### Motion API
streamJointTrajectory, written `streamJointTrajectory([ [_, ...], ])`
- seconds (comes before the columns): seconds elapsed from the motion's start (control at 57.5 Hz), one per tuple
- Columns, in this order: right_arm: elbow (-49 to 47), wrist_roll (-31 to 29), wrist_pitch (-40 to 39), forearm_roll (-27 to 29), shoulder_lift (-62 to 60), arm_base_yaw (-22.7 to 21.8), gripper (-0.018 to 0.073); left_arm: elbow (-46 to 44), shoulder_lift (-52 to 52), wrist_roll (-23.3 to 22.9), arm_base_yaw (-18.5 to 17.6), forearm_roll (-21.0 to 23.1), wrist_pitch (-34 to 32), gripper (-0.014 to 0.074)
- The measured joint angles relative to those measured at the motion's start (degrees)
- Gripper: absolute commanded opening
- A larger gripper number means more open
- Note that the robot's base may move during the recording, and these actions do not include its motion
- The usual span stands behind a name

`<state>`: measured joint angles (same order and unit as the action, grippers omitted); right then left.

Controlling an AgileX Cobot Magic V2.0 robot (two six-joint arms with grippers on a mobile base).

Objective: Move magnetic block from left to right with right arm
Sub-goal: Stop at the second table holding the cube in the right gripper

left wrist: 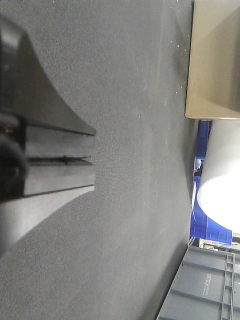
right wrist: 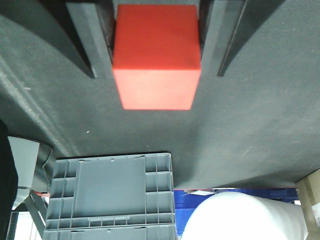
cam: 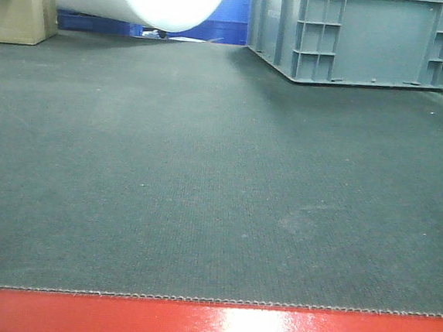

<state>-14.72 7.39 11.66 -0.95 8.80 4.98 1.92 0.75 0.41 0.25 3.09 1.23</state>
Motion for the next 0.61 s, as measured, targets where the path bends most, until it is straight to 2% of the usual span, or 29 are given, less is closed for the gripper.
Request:
streamJointTrajectory([
  [0.608,0.0,0.0,0.0,0.0,0.0,0.0,0.0235,0.0,0.0,0.0,0.0,0.0,0.0,-0.0126],
])
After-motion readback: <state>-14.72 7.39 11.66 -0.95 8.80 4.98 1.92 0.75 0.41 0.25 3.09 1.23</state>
